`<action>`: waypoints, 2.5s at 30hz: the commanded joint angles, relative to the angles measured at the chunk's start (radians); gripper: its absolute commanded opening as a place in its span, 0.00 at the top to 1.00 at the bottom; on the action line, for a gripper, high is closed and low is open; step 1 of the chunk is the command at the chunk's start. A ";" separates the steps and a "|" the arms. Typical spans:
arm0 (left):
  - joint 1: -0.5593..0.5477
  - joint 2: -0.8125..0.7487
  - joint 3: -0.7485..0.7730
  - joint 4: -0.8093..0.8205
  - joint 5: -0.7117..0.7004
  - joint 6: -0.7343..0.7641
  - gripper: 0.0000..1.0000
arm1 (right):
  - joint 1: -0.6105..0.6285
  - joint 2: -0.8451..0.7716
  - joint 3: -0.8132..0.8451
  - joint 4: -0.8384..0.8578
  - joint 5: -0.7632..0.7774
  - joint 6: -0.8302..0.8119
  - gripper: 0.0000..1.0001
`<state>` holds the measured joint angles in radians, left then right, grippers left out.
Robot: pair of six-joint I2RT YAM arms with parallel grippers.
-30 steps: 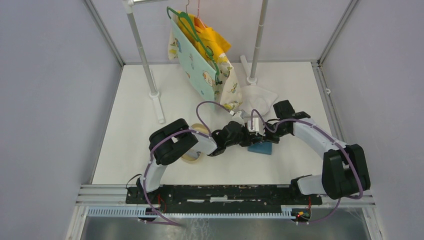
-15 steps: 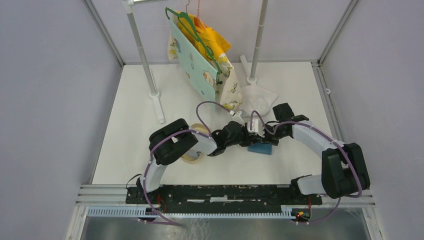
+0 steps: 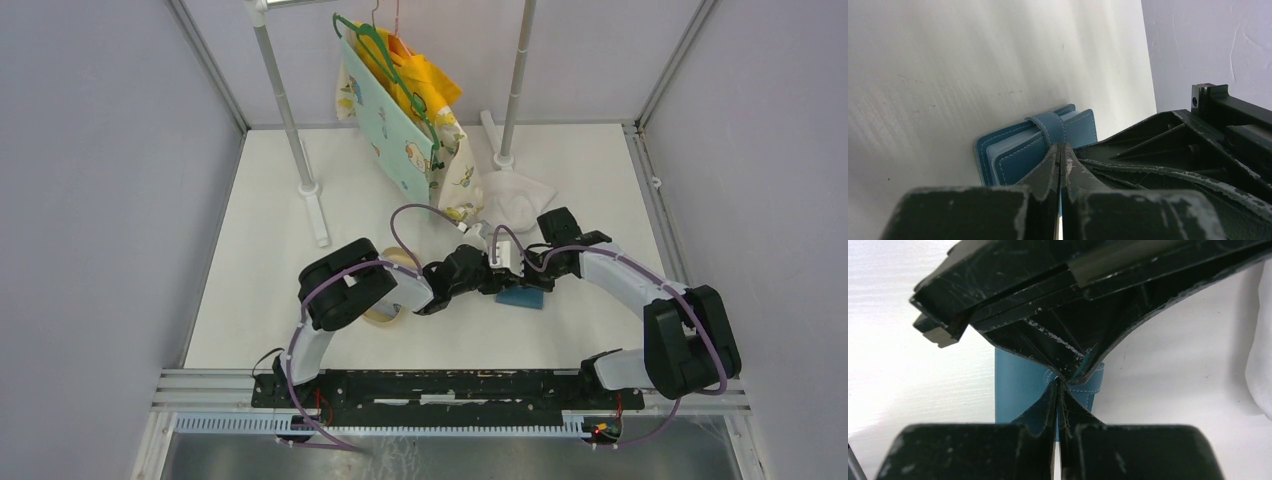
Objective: Put the credit cards into the card holder
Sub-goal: Close the card holder at the center of the board.
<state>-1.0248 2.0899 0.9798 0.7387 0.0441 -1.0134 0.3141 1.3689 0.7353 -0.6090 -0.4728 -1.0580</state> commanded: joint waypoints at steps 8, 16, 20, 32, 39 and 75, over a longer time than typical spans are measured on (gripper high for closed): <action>-0.042 0.064 -0.070 -0.098 -0.018 0.007 0.98 | 0.088 0.099 0.013 0.040 0.056 0.098 0.96; -0.060 0.073 -0.101 -0.084 -0.023 -0.002 0.98 | 0.160 0.174 0.024 0.021 0.130 0.137 0.97; -0.063 0.082 -0.134 -0.031 -0.015 -0.010 0.98 | 0.187 0.208 0.015 0.032 0.146 0.165 0.95; -0.050 -0.025 -0.047 -0.141 -0.025 0.100 0.96 | 0.017 0.018 0.168 -0.141 -0.024 0.072 0.79; -0.037 -0.105 0.062 -0.231 0.009 0.195 0.79 | -0.117 -0.124 0.171 -0.159 -0.214 0.024 0.72; -0.034 -0.558 -0.184 -0.477 -0.202 0.336 0.89 | -0.026 -0.036 -0.005 0.051 -0.049 0.102 0.81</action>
<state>-1.0523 1.5806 0.7971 0.2584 -0.1257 -0.7376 0.2844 1.3289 0.7212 -0.5873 -0.5640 -0.9836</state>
